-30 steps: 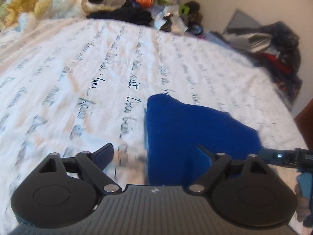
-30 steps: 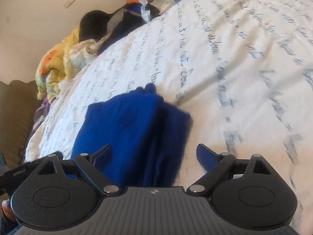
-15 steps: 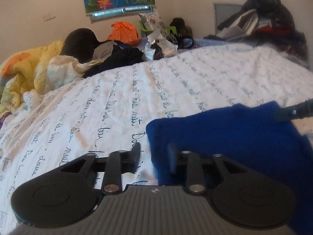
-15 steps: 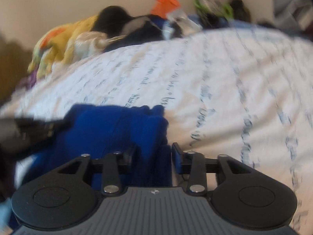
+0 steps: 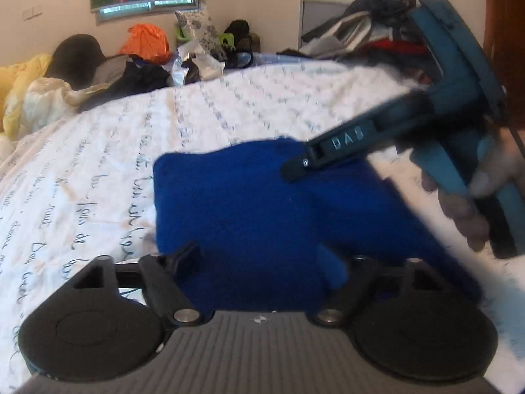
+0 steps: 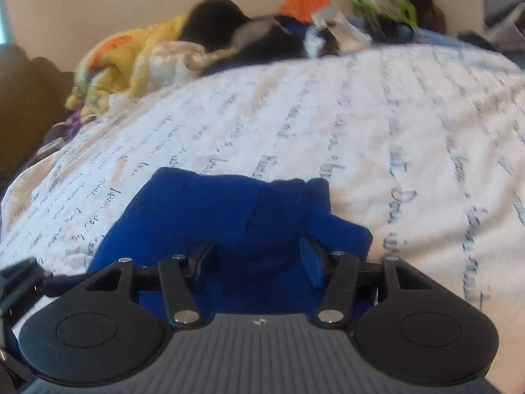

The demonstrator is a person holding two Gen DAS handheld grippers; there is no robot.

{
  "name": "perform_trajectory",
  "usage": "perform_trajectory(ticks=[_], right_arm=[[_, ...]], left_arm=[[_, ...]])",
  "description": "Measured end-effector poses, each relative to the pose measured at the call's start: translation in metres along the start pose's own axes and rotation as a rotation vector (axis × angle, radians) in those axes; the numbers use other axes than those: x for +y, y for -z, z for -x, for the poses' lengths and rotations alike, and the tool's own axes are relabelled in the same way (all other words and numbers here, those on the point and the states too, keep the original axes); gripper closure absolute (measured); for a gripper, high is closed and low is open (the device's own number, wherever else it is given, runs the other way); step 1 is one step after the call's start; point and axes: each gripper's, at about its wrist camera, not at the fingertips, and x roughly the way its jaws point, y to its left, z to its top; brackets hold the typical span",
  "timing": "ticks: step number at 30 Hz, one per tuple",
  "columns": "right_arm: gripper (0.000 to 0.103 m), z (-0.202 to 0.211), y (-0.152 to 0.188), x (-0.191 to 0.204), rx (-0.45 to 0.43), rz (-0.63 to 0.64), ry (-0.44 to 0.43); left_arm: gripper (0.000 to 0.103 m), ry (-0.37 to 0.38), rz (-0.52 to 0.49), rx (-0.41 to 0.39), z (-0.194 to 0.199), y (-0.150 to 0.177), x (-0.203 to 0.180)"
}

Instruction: Fold small clothes

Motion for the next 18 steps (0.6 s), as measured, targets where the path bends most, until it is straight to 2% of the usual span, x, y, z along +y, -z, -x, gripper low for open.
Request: perform_trajectory(ticks=[2, 3, 4, 5, 6, 7, 9, 10, 12, 13, 14, 15, 18], right_arm=[[0.046, 0.02, 0.01, 0.016, -0.052, 0.031, -0.052], [0.041, 0.024, 0.016, 0.019, -0.056, 0.025, -0.083], [0.039, 0.019, 0.022, 0.02, -0.032, 0.022, -0.09], [0.037, 0.005, 0.029, 0.016, 0.004, 0.032, -0.071], [0.037, 0.0, 0.036, 0.01, -0.047, 0.079, -0.076], [0.037, -0.001, 0.038, 0.007, -0.053, 0.069, -0.087], [0.038, 0.01, 0.028, 0.014, -0.022, -0.003, -0.059], [0.037, 0.023, 0.027, 0.022, -0.036, 0.01, -0.055], [0.036, 0.041, 0.035, 0.034, -0.087, 0.04, -0.111], [0.035, 0.036, 0.039, 0.034, -0.055, 0.041, -0.127], [0.035, 0.019, 0.045, 0.031, 0.01, 0.044, -0.093], [0.036, 0.02, 0.055, 0.027, -0.035, 0.089, -0.097], [0.036, 0.038, 0.057, 0.034, -0.033, 0.048, -0.061]], left_arm=[[0.02, 0.046, 0.002, -0.009, 0.015, 0.006, 0.001], [0.018, 0.061, -0.01, 0.017, 0.012, 0.011, -0.002], [0.018, 0.057, -0.03, 0.054, 0.004, 0.018, -0.005], [0.017, 0.027, -0.064, 0.052, -0.002, 0.025, -0.009], [0.016, -0.007, -0.104, 0.033, -0.003, 0.03, -0.013], [0.016, -0.016, -0.115, 0.04, -0.002, 0.029, -0.014], [0.022, 0.0, -0.065, 0.046, 0.012, 0.023, -0.012], [0.02, 0.023, -0.04, 0.034, 0.02, 0.023, -0.01], [0.013, 0.035, -0.029, 0.049, 0.019, 0.029, -0.01], [0.013, 0.016, -0.038, 0.085, 0.01, 0.035, -0.01], [0.006, -0.001, -0.039, 0.086, 0.003, 0.041, -0.01], [0.006, -0.009, -0.034, 0.067, 0.004, 0.044, -0.01], [0.014, -0.033, -0.002, 0.091, 0.019, 0.038, -0.009]])
